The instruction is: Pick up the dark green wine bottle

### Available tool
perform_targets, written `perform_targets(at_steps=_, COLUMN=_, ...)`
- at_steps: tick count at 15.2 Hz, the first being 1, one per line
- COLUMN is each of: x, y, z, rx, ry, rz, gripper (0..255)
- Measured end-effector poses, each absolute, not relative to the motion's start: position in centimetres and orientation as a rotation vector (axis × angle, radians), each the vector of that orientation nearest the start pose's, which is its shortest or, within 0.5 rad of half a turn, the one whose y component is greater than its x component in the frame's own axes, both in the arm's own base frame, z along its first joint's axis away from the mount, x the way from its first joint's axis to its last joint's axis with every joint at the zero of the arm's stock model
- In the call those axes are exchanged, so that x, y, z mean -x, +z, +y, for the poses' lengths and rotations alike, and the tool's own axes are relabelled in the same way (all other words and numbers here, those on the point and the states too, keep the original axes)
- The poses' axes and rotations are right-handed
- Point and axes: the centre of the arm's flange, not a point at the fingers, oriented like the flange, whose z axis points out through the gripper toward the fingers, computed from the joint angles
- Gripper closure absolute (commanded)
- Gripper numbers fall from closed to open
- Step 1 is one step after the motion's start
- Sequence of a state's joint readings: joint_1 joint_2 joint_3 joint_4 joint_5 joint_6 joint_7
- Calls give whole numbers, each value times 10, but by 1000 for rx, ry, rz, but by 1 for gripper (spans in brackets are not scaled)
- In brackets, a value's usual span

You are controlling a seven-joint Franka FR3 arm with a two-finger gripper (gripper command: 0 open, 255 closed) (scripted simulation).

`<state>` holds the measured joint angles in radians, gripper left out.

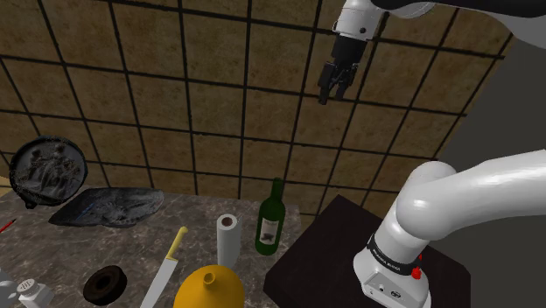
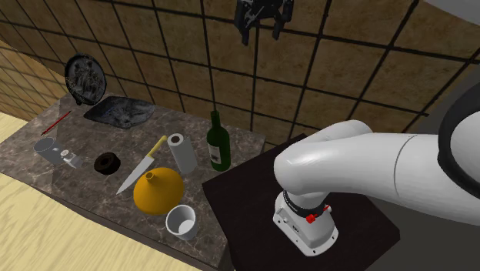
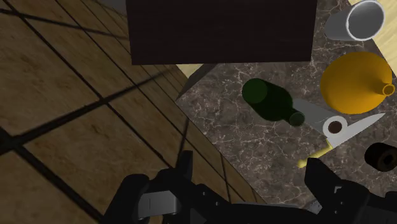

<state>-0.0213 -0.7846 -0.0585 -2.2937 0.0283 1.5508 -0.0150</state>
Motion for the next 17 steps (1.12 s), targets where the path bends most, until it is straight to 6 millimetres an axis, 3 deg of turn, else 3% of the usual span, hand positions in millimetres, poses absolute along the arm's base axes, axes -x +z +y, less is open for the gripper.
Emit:
perform_targets(at_steps=2, x=-306, y=613, z=-24, rx=3074, ry=-69, rz=67, gripper=0)
perform_targets(at_steps=4, x=-308, y=596, z=-10, rx=3083, ry=-76, rz=48, gripper=0)
perform_targets(at_steps=17, x=-318, y=453, z=86, rx=3144, ry=-140, rz=-111, gripper=0)
